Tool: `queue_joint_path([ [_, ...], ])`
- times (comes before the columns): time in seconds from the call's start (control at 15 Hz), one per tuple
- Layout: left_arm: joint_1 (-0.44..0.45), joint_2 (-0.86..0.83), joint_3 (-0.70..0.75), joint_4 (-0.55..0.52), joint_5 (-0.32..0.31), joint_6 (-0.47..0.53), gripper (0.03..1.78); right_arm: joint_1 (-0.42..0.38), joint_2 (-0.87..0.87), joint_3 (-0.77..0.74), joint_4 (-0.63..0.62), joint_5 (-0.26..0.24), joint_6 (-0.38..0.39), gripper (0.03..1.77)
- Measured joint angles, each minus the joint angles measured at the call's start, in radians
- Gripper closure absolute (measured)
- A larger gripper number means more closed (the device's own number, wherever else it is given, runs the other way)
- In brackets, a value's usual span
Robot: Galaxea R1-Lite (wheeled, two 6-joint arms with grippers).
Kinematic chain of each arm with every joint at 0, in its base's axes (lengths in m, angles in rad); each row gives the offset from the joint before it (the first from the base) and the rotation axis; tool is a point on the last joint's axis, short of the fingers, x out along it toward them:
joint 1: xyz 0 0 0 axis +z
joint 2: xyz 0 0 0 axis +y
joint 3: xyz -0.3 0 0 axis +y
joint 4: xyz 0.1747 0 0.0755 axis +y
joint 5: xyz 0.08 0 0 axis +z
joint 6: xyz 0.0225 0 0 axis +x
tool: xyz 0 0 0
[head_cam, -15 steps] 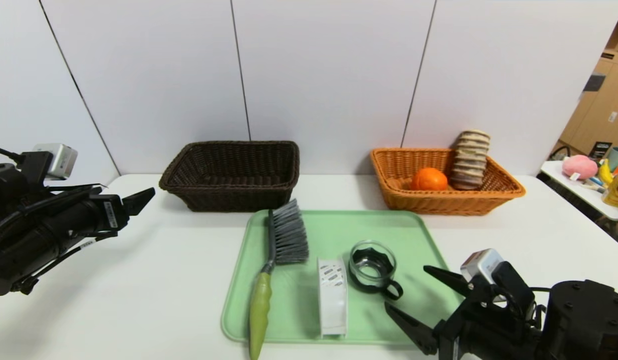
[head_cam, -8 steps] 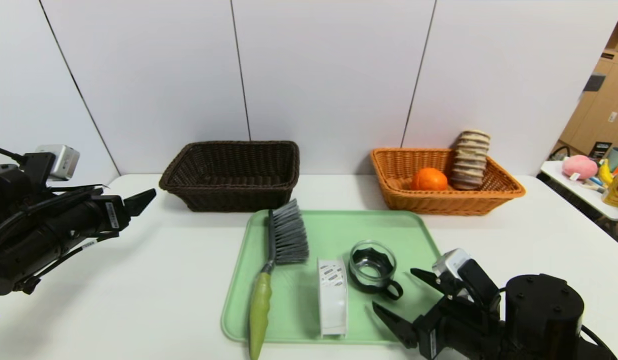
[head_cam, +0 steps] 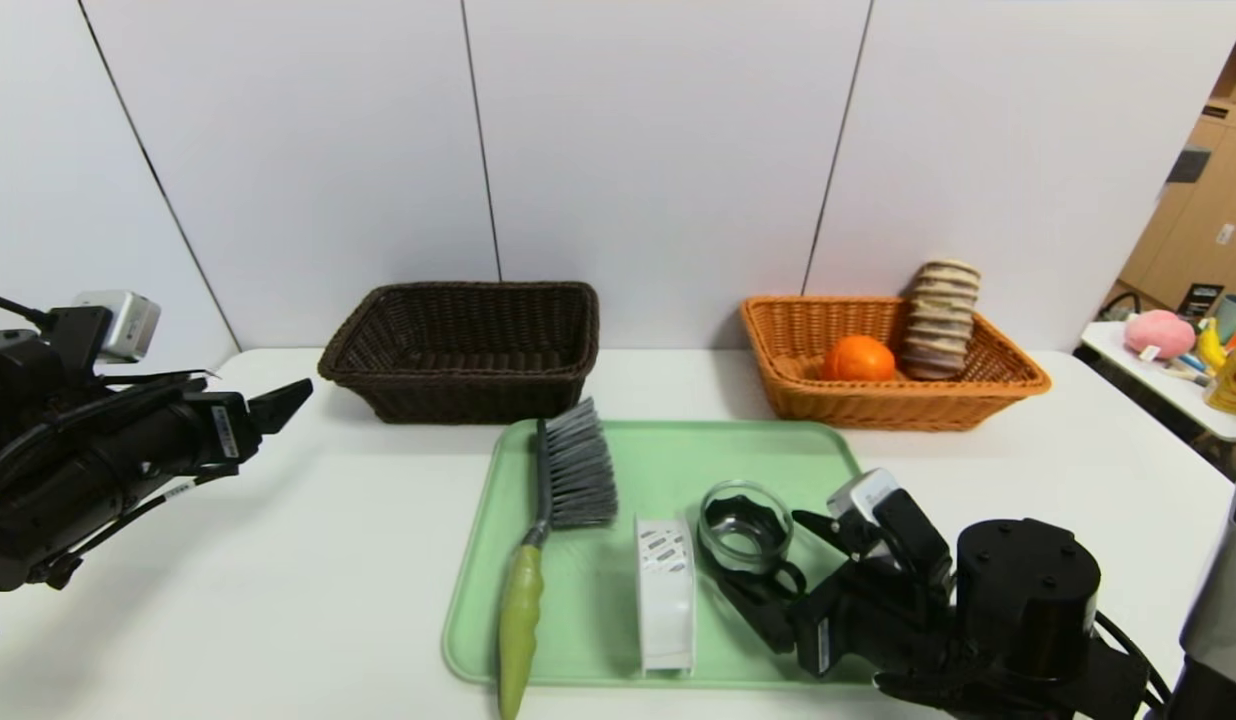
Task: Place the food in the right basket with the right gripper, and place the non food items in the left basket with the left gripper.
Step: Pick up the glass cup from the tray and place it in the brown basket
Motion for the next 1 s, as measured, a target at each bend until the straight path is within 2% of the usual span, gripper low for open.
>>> queue_joint_path([
  [0.93, 0.001, -0.003, 0.003, 0.0, 0.0, 0.001, 0.12, -0.001, 0.051, -0.076, 0.0, -0.001, 0.004, 0.1],
  [1.0, 0.001, -0.004, 0.004, 0.0, 0.0, 0.001, 0.12, -0.001, 0.052, -0.077, 0.0, 0.0, 0.004, 0.17],
])
